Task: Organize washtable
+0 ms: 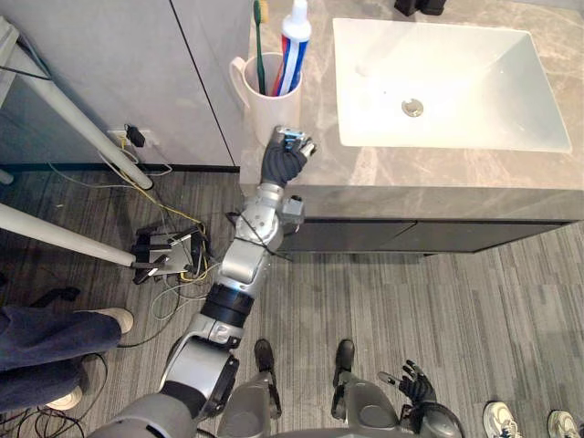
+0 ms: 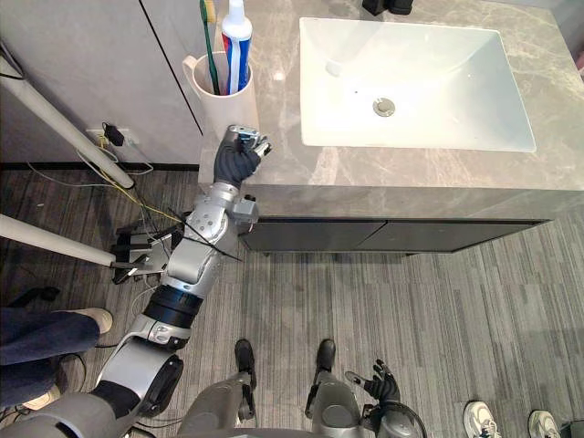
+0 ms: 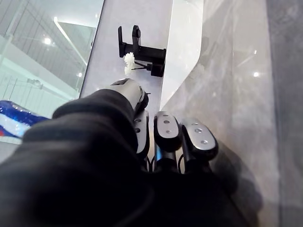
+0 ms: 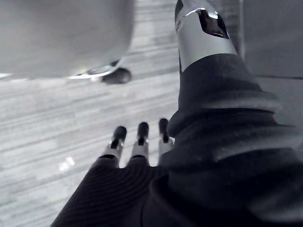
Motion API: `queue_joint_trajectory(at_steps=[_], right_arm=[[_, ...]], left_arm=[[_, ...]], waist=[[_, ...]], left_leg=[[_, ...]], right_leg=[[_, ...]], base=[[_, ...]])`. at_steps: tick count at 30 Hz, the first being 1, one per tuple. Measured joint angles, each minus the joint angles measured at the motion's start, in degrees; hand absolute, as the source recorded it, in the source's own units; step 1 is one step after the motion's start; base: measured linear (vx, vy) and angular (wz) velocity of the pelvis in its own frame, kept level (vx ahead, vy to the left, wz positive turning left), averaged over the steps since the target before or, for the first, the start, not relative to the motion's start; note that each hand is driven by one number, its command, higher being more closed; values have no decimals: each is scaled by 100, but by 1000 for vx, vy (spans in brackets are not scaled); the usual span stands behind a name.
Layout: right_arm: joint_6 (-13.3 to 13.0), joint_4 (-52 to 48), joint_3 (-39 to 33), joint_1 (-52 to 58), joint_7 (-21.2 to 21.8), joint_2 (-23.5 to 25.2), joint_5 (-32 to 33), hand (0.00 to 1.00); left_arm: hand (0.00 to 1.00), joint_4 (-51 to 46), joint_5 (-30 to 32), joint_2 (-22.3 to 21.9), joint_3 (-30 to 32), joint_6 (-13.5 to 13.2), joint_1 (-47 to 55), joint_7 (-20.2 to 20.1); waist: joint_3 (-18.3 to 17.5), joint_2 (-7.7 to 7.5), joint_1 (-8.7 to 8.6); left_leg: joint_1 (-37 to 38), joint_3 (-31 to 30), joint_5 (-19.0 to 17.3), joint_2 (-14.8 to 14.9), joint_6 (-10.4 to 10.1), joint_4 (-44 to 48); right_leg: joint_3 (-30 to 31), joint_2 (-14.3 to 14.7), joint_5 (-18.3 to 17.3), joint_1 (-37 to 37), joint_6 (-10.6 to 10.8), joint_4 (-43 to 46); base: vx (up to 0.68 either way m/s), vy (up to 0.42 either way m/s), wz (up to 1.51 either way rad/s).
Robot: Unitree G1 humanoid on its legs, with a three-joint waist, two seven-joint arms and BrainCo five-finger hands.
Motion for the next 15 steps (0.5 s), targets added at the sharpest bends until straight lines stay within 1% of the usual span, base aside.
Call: queue_joint_trajectory(at_steps=[3,5,9,15], right_arm=[[11,12,34,17,2,-9,0,0],[20,9,78,18,8,-38,-10,0],[25,0,106,17,13,-59,-38,0],[23,3,126,18,14,-72,-51,0]], left_arm=[[100,-154,-16,11,1,-9,167,-10],[100,-253,-68,85,-21,-112,365,-107],[100,-254,-117,215,-30,-178,470,-137],[100,-305,-172,208,-29,-160,435,-118]], waist=[[0,2,9],[-9,18,11],[-24,44,12],[-28,49,5]], left_leg=[[3,-4,3,-1,1,0],[14,-4,5,-1,2,1],[29,-5,8,-1,4,1],[10,-14,7,-2,3,-5]], right_leg=[[-9,0,-1,0,-1,13],[-36,3,-3,11,-5,14],[-70,7,-29,24,-46,19],[-40,3,-29,-2,-45,35]], base=[[0,0,0],[-35,-12,0],[-26,-12,0],[0,0,0]])
